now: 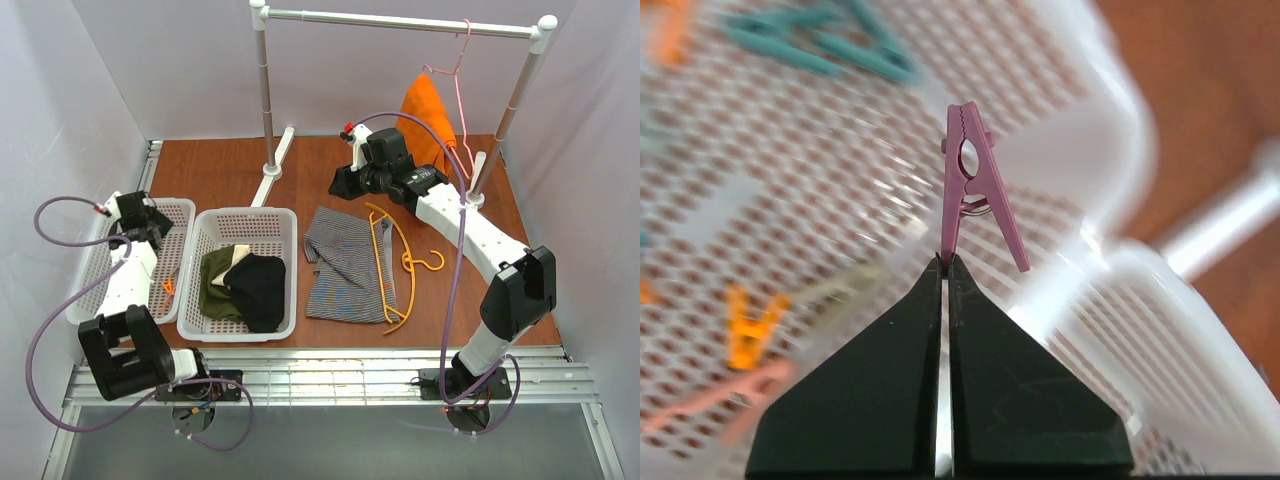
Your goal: Clip the underwear to the hanger
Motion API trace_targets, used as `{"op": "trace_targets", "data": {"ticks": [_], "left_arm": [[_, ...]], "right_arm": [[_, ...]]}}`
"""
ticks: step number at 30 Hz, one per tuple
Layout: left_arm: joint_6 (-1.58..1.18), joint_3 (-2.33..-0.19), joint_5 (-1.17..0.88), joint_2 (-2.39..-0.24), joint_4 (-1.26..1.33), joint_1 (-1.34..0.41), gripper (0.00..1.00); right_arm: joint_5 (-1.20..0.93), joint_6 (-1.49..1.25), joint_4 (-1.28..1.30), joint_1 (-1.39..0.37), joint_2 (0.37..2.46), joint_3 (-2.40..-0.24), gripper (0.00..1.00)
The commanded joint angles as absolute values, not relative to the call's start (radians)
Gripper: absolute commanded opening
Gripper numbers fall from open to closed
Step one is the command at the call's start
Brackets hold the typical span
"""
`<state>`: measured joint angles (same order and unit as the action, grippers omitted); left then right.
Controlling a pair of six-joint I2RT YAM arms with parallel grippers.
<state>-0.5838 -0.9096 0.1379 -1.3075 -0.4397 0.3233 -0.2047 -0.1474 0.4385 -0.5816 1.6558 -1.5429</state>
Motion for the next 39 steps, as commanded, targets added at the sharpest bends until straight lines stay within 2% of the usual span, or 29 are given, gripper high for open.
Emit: {"op": "trace_targets", "data": {"ticks": [1,6,10,13,14,19,30,39], "left_arm": [[-0.577,-0.936,0.087,-1.22,-0.494,0.183,0.0],[-0.655,-1.028,0.066,-1.203,-0.548,-0.033,0.0],[-0.704,-1.142,0.075,-1.267,-0.583,-0.176,0.0],[-0.706,-1.204,0.046,-1.35,-0.588,-0.329,0.0],[-0.701,-1.245,0.017,-1.37,-0.584,-0.36,0.0],[-0.652,-1.315,-0.052,-1.469,-0.522,-0.537,0.0],[-0.664,-1.401,-0.014,-1.525,-0.499,-0.629,0.0],[-0.69,-1.385,0.017,-1.497,-0.486,-0.652,0.0]], "right_arm": [[-0.207,-0.156,0.41,-0.569,1.621,-1.594,0.38],[-0.239,-0.195,0.408,-0.565,1.589,-1.605,0.4],[-0.281,-0.244,0.402,-0.568,1.583,-1.615,0.43],[-0.294,-0.268,0.399,-0.569,1.591,-1.634,0.49],[-0.304,-0.273,0.399,-0.569,1.594,-1.637,0.54],[-0.341,-0.313,0.397,-0.581,1.597,-1.641,0.62],[-0.256,-0.33,0.436,-0.586,1.58,-1.533,0.63],[-0.275,-0.33,0.428,-0.591,1.595,-1.517,0.53]]}}
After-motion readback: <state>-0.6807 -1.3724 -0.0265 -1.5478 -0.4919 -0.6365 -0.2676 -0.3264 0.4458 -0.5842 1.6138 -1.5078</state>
